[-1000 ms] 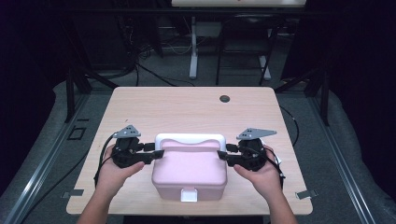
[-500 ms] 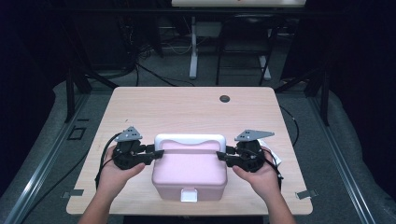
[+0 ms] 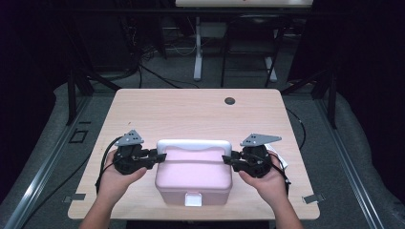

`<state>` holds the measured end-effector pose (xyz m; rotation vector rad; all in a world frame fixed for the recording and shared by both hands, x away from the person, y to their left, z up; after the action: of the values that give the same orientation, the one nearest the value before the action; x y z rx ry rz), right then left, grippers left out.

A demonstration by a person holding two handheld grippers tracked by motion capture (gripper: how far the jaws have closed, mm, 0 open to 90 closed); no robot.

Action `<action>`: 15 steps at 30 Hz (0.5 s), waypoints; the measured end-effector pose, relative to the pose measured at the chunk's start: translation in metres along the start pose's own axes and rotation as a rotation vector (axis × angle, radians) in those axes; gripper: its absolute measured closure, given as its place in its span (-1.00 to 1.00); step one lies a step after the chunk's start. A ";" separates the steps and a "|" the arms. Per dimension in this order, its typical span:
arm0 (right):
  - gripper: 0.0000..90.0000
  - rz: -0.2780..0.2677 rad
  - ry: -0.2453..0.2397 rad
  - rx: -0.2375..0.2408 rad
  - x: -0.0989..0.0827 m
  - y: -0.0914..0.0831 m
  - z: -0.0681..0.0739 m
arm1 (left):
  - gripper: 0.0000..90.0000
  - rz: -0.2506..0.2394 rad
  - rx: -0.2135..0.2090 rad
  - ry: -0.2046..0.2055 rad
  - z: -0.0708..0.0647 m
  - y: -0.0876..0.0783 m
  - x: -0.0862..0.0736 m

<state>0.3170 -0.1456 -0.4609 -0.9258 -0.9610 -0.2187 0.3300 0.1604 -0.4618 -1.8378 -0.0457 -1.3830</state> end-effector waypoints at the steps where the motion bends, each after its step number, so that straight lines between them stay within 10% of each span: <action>1: 0.59 0.002 -0.004 -0.001 0.000 -0.001 0.000 | 0.60 0.001 0.000 0.003 -0.001 -0.001 0.000; 15: 0.63 -0.007 -0.007 0.006 0.001 -0.004 0.002 | 0.64 -0.003 -0.003 0.007 -0.003 -0.005 0.003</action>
<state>0.3141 -0.1462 -0.4575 -0.9186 -0.9704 -0.2187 0.3264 0.1608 -0.4566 -1.8359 -0.0428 -1.3920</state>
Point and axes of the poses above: each handheld gripper's, and its own axes: y roughly forward along the jaws, x roughly out of its top, z roughly to its left, the point moved 4 cm from there along y, roughly forward along the jaws, and after that the axes turned 7 degrees about y, right-handed, at the moved point
